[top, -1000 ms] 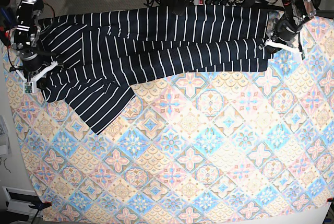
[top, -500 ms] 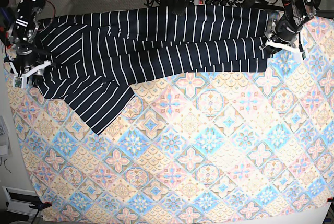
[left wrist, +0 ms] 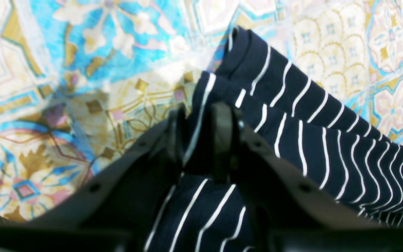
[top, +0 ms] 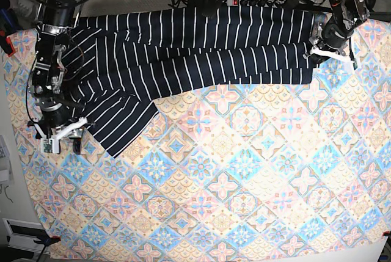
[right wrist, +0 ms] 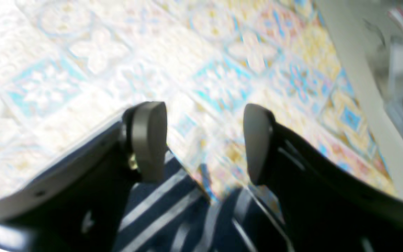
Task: Fold the T-shirt properly
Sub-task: 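Grasp the loose sleeve with the right gripper and fold it onto the shirt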
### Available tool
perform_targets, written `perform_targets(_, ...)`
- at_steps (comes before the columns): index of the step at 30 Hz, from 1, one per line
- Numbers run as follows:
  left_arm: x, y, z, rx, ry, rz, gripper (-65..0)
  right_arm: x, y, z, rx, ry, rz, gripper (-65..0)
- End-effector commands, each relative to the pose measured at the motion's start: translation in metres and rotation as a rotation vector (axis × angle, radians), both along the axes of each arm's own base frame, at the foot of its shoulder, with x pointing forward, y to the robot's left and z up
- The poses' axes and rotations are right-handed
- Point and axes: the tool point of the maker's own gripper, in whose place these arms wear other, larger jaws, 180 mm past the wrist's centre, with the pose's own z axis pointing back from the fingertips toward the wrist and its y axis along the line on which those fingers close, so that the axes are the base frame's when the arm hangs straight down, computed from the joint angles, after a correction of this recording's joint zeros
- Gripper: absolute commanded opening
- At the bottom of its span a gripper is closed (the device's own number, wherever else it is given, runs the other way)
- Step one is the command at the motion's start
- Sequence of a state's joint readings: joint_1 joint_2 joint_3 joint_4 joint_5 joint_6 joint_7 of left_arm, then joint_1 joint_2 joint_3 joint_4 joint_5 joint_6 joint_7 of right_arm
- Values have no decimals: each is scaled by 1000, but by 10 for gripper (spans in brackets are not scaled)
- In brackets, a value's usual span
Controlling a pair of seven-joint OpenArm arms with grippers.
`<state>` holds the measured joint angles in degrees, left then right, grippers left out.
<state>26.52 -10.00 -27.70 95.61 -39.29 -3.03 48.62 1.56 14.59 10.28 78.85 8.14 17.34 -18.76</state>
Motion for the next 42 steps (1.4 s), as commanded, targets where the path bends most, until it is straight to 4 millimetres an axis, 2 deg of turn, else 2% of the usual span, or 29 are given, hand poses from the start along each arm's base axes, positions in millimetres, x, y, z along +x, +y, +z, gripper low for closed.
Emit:
perform_targets(1,7,4,10,15,-37,-4,-513,12,6,9,0,-29,25,-316)
perform_targets(3,7,4,10,15,-37,-4,-514,21,19,-8,3,20,63,-314)
perform_targets(5,7,4,10,15,-37,-4,-514,25,28,-36,-36,107,100,-313)
perform_targets(8,7,4,10,15,-37,-4,-514,27,33,-65,-72,198,133,-313)
perform_targets(17,8,4,10,15,-42,-4,-514,35,30,-90,-39,263,120,-312)
perform_targets(22,8,4,11,15,-43,-4,-514,30,25,-106,-19,302,104,-312)
perform_targets(24,12,4,12,15,-52,-4,-514,26,18,-109,-27,318,97,-316)
perform_targets(26,15,4,13,15,-59,-4,-514,23,22,-112,-34,329,112,-318)
perform_targets(28,15,4,13,15,-59,-5,-514,20,35,-116,-37,347,174,-352)
perform_targets(30,16,4,14,15,-60,-5,-514,7,47,-125,-16,389,236,-432)
perform_targets(34,16,4,14,15,-60,-5,-514,-10,42,-136,8,467,232,-597)
perform_targets(36,16,4,14,15,-60,-5,-514,-7,41,-131,9,453,227,-599)
perform_targets(39,17,4,14,15,-63,-4,-514,-16,44,-129,-9,438,245,-630)
perform_targets(42,17,4,14,15,-63,-4,-514,-12,52,-108,-39,365,276,-650)
